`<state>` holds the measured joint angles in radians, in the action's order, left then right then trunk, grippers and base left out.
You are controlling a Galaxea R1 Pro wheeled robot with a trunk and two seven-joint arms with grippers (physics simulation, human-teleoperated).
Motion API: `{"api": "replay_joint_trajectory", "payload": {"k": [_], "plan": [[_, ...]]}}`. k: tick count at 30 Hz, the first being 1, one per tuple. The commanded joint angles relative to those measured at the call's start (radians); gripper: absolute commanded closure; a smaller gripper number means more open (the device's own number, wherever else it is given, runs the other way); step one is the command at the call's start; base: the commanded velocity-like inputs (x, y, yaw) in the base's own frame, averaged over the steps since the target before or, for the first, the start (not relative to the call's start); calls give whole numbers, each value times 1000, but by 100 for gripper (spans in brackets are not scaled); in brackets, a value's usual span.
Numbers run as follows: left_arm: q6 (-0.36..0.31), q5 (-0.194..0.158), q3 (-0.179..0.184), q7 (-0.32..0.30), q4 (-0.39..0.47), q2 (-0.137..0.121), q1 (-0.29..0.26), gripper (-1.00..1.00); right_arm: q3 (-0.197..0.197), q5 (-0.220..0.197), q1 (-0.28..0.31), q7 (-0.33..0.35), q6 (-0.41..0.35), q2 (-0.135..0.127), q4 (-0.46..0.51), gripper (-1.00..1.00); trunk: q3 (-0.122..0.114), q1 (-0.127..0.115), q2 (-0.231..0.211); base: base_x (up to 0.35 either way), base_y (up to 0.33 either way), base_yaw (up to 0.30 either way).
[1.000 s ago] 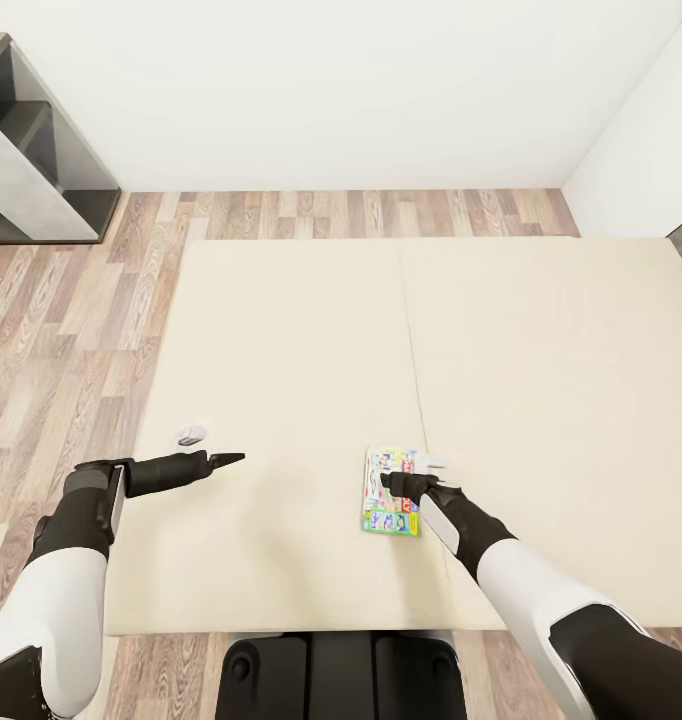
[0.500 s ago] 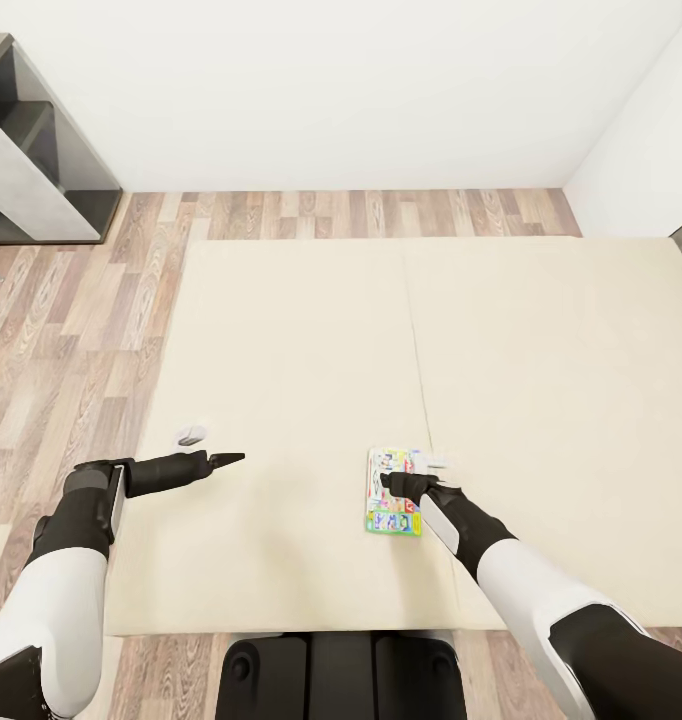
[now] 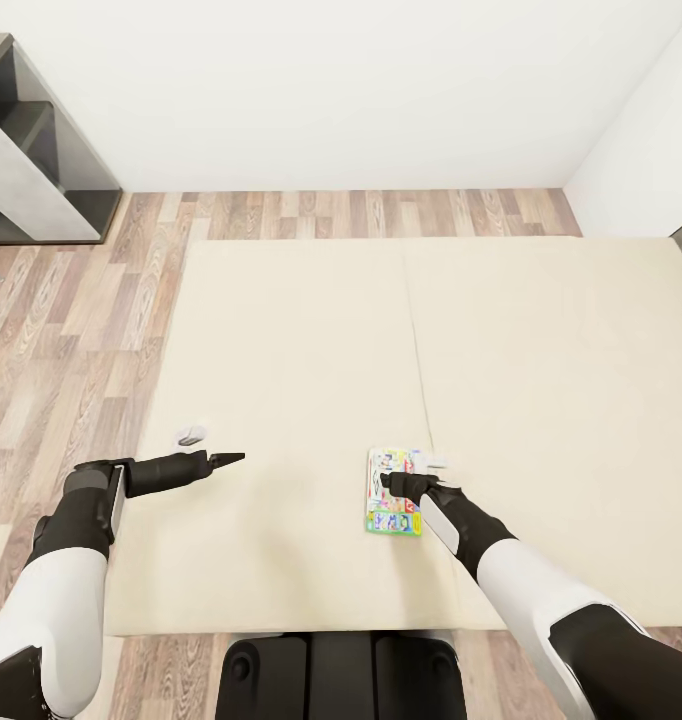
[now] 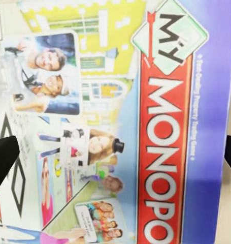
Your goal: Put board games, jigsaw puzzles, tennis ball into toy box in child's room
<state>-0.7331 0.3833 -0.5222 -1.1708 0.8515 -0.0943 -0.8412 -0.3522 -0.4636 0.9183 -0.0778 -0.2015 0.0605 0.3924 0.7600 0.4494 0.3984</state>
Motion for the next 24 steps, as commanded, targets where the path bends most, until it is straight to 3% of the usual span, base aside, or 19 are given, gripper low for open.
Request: {"api": "replay_joint_trajectory", "payload": {"k": [1, 24], "plan": [[-8, 10, -4, -10, 1, 1, -1, -100, -8, -9, 1, -8, -4, -1, 2, -100, 1, 1, 2, 0, 60, 0], [-8, 10, -4, -10, 1, 1, -1, -100, -8, -9, 0, -8, -4, -1, 2, -100, 1, 1, 2, 0, 67, 0]]}}
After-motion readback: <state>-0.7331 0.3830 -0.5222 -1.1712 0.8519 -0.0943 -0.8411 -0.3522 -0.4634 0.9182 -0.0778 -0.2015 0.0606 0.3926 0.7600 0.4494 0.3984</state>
